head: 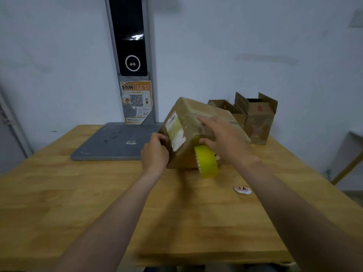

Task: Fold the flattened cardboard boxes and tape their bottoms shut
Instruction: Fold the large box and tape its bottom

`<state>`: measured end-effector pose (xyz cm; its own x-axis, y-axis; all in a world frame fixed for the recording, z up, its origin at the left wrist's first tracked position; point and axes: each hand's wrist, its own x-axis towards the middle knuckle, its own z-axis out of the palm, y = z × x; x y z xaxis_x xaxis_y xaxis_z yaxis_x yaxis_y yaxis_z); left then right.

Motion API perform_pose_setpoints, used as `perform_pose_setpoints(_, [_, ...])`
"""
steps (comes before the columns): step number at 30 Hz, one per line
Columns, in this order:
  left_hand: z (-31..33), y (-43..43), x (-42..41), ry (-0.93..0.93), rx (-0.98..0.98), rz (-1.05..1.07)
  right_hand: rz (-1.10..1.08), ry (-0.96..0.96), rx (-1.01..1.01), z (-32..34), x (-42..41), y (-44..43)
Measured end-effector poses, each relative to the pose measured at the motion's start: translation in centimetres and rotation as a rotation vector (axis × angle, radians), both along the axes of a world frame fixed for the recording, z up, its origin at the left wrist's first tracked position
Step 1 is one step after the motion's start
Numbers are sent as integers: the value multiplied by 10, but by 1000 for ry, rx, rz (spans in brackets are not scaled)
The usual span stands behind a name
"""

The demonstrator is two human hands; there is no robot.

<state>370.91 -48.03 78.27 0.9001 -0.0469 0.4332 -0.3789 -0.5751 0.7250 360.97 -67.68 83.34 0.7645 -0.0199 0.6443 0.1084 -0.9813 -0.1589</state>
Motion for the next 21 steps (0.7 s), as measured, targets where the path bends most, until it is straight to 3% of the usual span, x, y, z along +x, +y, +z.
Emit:
perform_pose_setpoints(4, [59,9,2,-267,-61,49,-38,-148,-16,22,-14,2])
perform_pose_setpoints(9, [116,4,7,-571,46,53,57,-234,202,22,-21,11])
perform_pose_setpoints(11, [122,-4,10,-549,146,-44,104,-262,268,15,-19,16])
perform_pose_setpoints(14, [116,-13,8,-320,271,-291,109,-262,341,2,-15,19])
perform_pose_setpoints(16, [113,-17,4,-221,215,-423,77,-255,367,-5,-13,16])
perform_pose_setpoints(19, [111,-16,-10,-332,100,-391,52,-234,350,-8,-10,12])
perform_pose_setpoints(21, [107,-9,-23,-266,97,-445,29,-236,298,-10,-6,11])
